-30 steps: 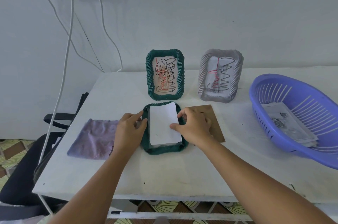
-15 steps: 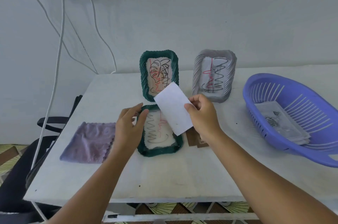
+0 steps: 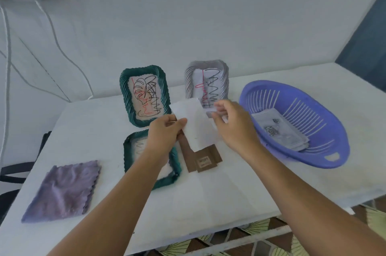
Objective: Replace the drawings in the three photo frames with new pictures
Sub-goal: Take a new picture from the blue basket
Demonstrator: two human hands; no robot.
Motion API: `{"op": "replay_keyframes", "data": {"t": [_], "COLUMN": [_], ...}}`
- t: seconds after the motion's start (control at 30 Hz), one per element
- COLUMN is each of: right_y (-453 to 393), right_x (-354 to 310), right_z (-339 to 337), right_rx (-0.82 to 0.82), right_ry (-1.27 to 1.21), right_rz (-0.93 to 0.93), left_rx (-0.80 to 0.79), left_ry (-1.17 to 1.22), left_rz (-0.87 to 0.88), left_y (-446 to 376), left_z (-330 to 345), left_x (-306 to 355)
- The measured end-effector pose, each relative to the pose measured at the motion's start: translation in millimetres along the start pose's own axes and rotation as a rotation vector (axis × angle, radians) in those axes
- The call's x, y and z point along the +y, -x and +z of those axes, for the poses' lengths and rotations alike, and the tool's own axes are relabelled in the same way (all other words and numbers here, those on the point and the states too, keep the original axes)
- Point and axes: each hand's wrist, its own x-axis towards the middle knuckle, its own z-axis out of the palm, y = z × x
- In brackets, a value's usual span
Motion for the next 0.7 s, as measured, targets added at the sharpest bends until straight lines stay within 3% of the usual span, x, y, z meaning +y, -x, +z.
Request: {"op": "replay_keyframes", "data": {"t": [0.1,0.23,0.37,0.7], "right_y": [-5,-6,-2,-2], "right_x": [11,23,31,32], "right_z": [-29,-64,-78,-88], "right_rx": [0.122,-0.010,-0.146,-0.076], "right_ry": [0.340,0.614,0.403,0.288], "right_rz": [-0.108,0.098,0.278,0.208], "left_rx": [-0.076,-0.216,-0.299,-0.310], "left_ry": [-0.054,-0.087,-0.070,-0.098], "left_rz": [0.007,-0.040,-0.097,-0.215], "left_y": [-5,-6,-9,-11], "left_z": [20,50,82,125], "left_x": [3,3,1,-10]}}
